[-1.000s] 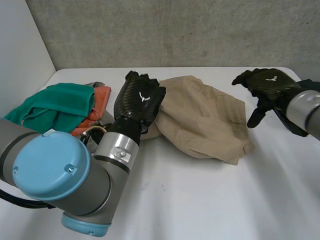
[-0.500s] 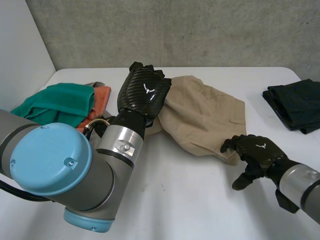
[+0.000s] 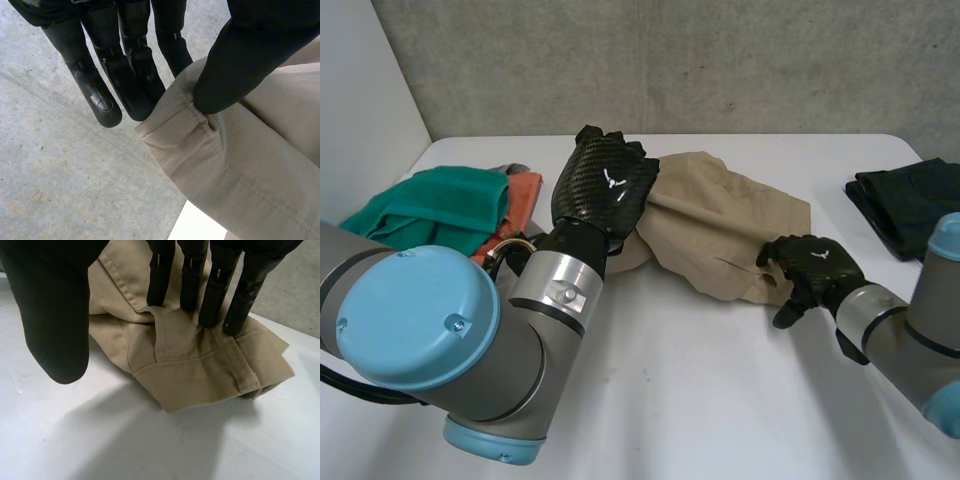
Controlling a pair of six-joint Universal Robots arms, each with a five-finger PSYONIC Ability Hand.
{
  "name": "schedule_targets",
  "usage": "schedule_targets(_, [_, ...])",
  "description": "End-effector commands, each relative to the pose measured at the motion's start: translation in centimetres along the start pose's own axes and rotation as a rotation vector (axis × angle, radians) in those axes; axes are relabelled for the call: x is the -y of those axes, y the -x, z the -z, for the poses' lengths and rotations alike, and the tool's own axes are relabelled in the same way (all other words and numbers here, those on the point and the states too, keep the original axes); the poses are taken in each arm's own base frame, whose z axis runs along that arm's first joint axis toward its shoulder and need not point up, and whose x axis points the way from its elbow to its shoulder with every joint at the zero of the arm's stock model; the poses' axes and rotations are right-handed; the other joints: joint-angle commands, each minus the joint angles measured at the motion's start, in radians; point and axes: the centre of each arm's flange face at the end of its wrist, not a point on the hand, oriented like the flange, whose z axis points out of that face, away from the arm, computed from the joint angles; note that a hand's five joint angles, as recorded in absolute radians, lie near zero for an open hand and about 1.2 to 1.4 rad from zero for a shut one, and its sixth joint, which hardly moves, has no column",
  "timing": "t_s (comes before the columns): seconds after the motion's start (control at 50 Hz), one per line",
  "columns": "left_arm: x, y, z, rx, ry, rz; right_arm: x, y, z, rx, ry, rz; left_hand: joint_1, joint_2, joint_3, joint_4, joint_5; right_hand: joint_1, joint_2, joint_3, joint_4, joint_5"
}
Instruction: Fold the laundry.
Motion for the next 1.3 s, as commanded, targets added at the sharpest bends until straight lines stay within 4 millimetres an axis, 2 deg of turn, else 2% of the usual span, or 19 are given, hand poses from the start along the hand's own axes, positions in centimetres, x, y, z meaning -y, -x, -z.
schedule_targets(0.02, [-0.1,0.1,-0.2,0.003,0.000,-0.001,-0.3,0.5,-1.8,-0.015,0.003,0.019,0.269,0.199,0.202,0.194,0.241,0.131,0.082,0.067,0.068,0.081])
schedule_targets(0.2, [-1.2,1.1,-0.8,0.031,0.027,-0.008,-1.2,0.8,-4.5,-0.019,-0.008,0.048,0.269,0.199,0.202,0.194,0.241,0.163,0.115,0.099,0.100,0.113])
schedule_targets(0.32, [-1.3,1.1,-0.9,0.034,0.028,-0.009,-1.5,1.2,-5.5,-0.010,-0.010,0.111,0.269,0.199,0.202,0.194,0.241,0.189,0.141,0.125,0.127,0.139])
schedule_targets(0.48, [-1.7,1.2,-0.8,0.035,0.039,-0.010,-1.2,0.8,-6.7,-0.042,-0.066,0.169,0.269,0.199,0.202,0.194,0.241,0.635,0.587,0.571,0.572,0.585])
schedule_targets(0.52, [-1.7,1.2,-0.8,0.035,0.039,-0.010,-1.0,0.7,-6.9,-0.040,-0.075,0.186,0.269,0.199,0.202,0.194,0.241,0.969,0.921,0.905,0.906,0.919])
schedule_targets(0.56, [-1.7,1.2,-0.8,0.034,0.040,-0.010,-0.7,0.6,-6.8,-0.047,-0.082,0.199,0.269,0.199,0.202,0.194,0.241,1.001,0.953,0.938,0.939,0.952])
schedule_targets(0.64, [-1.9,1.1,-0.7,0.032,0.047,-0.011,0.8,0.2,-6.3,-0.060,-0.110,0.228,0.269,0.199,0.202,0.194,0.241,1.001,0.953,0.938,0.939,0.952])
schedule_targets(0.72, [-2.8,1.0,-0.5,0.025,0.074,-0.015,5.0,0.1,-4.0,-0.075,-0.188,0.272,0.269,0.199,0.202,0.194,0.241,1.001,0.953,0.938,0.939,0.952])
schedule_targets(0.84, [-4.3,0.6,0.0,0.002,0.119,-0.024,7.4,0.8,-1.1,0.005,-0.159,0.312,0.269,0.199,0.202,0.194,0.241,1.001,0.953,0.938,0.939,0.952])
schedule_targets(0.94, [-5.0,-0.1,0.8,-0.030,0.152,-0.025,8.1,1.3,1.6,0.112,-0.046,0.414,0.269,0.199,0.202,0.194,0.241,1.001,0.953,0.938,0.939,0.952])
schedule_targets(1.02, [-6.1,-1.3,1.5,-0.079,0.202,-0.023,6.8,1.4,2.4,0.156,0.060,0.530,0.269,0.199,0.202,0.194,0.241,1.001,0.953,0.938,0.939,0.952])
schedule_targets(1.12, [-7.6,-2.7,1.8,-0.116,0.252,-0.001,5.5,1.3,1.8,0.179,0.110,0.597,0.269,0.199,0.202,0.194,0.241,1.001,0.953,0.938,0.939,0.952])
schedule_targets(1.14, [-8.0,-2.9,1.7,-0.118,0.260,0.004,4.9,1.3,1.4,0.188,0.124,0.589,0.269,0.199,0.202,0.194,0.241,0.907,0.858,0.843,0.844,0.857])
schedule_targets(1.16, [-8.2,-3.0,1.7,-0.120,0.264,0.007,4.7,1.4,1.3,0.191,0.127,0.586,0.269,0.199,0.202,0.194,0.241,0.693,0.645,0.630,0.631,0.644])
schedule_targets(1.18, [-8.4,-3.1,1.6,-0.121,0.269,0.008,4.6,1.2,1.0,0.185,0.120,0.579,0.269,0.199,0.202,0.194,0.241,0.380,0.332,0.317,0.318,0.331])
schedule_targets(1.22, [-8.4,-3.0,1.4,-0.114,0.267,0.008,4.6,1.0,0.5,0.157,0.082,0.557,0.269,0.199,0.202,0.194,0.241,0.129,0.081,0.065,0.067,0.079])
schedule_targets(1.3, [-8.3,-2.7,0.9,-0.101,0.258,0.009,4.1,-0.4,-0.1,0.089,0.052,0.411,0.269,0.199,0.202,0.194,0.241,0.051,0.003,-0.012,-0.011,0.002])
